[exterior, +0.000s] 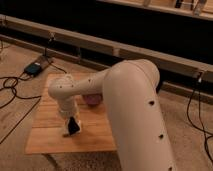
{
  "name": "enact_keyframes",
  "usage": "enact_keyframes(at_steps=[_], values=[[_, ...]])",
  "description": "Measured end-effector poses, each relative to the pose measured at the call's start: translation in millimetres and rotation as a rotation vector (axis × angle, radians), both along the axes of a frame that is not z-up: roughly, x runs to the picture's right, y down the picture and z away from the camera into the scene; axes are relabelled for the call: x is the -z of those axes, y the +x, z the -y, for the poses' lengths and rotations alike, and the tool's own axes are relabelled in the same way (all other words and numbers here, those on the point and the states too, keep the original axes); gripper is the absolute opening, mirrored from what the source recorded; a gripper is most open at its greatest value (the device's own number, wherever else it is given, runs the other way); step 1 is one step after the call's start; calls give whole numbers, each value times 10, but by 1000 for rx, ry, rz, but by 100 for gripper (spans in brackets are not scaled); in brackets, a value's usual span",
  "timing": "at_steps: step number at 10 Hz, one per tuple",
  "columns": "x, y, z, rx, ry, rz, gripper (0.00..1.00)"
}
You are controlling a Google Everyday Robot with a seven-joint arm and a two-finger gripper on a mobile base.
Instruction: Place the eraser on the white sponge
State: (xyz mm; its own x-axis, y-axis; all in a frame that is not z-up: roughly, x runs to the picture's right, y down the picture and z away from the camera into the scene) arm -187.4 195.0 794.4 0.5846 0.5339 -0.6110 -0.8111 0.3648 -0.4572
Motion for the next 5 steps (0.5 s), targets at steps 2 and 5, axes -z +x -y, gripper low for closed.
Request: enact_keyframes(at_steps=[2, 5], values=[[2, -4, 3, -1, 2, 0, 80], [14, -15, 3, -7, 0, 3, 80]])
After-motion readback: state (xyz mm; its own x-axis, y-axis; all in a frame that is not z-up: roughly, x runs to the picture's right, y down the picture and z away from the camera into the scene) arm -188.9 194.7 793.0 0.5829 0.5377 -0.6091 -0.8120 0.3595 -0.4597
